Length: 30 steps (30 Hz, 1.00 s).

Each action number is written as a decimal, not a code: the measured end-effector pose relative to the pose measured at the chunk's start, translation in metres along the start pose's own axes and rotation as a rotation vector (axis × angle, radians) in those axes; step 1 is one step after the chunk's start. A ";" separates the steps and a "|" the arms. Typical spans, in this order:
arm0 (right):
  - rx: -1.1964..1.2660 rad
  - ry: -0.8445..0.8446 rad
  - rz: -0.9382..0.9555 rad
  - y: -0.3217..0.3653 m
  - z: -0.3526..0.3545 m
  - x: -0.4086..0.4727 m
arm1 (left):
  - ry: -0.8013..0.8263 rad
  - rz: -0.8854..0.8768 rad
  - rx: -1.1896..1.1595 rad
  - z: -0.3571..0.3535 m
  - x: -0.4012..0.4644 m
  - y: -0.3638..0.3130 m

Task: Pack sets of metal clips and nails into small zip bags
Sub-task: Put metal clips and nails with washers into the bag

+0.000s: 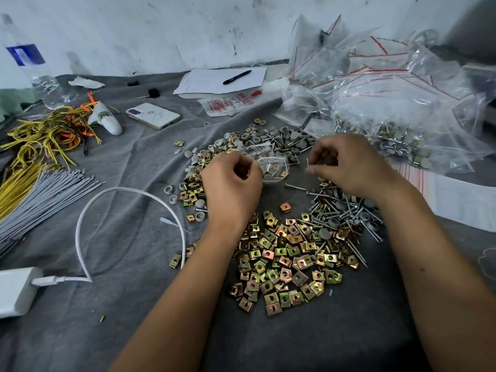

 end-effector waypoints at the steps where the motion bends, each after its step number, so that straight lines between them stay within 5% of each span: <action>1: 0.076 -0.077 0.060 0.011 0.006 -0.001 | 0.001 -0.005 0.002 0.000 0.000 -0.001; 5: 0.202 -0.206 0.253 0.049 0.007 -0.006 | 0.014 -0.016 0.014 -0.003 -0.001 -0.003; 13: 0.108 -0.211 0.235 0.052 -0.006 -0.004 | 0.015 -0.029 0.035 -0.003 -0.001 -0.004; 21: -0.060 -0.457 -0.068 -0.009 0.044 -0.011 | 0.012 -0.026 0.037 -0.003 -0.001 -0.003; 25: -0.165 -0.385 -0.246 -0.036 0.044 -0.012 | 0.018 -0.024 0.032 -0.003 -0.001 -0.004; 30: -0.250 -0.083 -0.280 -0.036 0.010 -0.005 | 0.015 -0.026 0.020 -0.003 0.000 -0.003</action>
Point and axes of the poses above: each hand's wrist, its own x-axis towards the middle knuckle, its own z-axis out of the back of the hand, y = z × x, the point moved 10 cm from there along x, towards the middle knuckle, and after that the axes turned 5 degrees about y, right-handed, at the moved point
